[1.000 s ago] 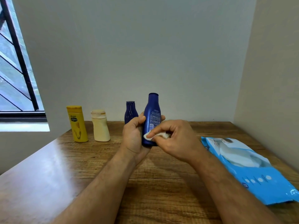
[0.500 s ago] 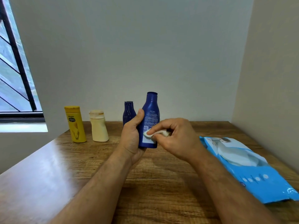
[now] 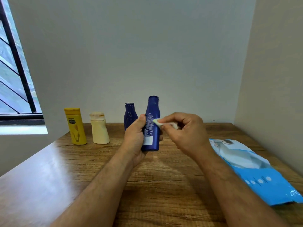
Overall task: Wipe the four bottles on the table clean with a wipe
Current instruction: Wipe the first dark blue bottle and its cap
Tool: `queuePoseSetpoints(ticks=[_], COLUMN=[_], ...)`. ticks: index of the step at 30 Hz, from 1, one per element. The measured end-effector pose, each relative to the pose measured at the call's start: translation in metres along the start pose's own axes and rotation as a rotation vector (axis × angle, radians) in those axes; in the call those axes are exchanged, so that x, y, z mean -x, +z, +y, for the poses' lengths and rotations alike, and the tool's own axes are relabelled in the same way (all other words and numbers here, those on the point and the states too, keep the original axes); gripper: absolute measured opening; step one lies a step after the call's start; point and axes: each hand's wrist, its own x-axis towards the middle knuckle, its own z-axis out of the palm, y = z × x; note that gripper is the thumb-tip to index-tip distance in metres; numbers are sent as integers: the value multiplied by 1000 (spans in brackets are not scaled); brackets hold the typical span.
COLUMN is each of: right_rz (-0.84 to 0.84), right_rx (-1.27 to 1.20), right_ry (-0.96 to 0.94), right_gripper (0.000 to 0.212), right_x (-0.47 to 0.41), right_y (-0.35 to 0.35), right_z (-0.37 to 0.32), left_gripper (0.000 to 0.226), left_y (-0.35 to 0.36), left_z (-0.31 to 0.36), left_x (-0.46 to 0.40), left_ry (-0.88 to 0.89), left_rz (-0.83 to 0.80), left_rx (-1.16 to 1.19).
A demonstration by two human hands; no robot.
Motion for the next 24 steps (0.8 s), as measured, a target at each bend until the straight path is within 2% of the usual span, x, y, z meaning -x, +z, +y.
queuePoseSetpoints(ticks=[3,5,7,11,14,16,20,22,24], right_rz=[-221,-247,-127,225,306,241,-21,-43,39], right_rx=[28,67,62,124,140,135,203,235,234], right_ry=[13,24,34,12,12,22,20,8,-19], right_gripper=[14,14,11,8,10,6,9,9,9], right_x=[4,4,4,-3,-5,-5,0,0,0], right_y=[1,3,6,5,0,-1,2,5,6], right_z=[0,0,0,1,2,3,6,7,6], left_gripper=[35,35,34,35,36,35,32,32,32], left_y=[-2,-2,-2,-3,1,1,-6,-7,-5], left_z=[1,-2,-5,-8,-10,-10,-6,-5,-7], left_x=[-2,-2,-1,2,3,0,-8,-8,-6], left_ry=[9,8,-6,-36,-8,52,150,163,159], left_rz=[27,20,-39,-182,-196,-148,-28,-8,-31], left_rx=[6,-47,-122,-292,-335,-314,-231,-262,-287])
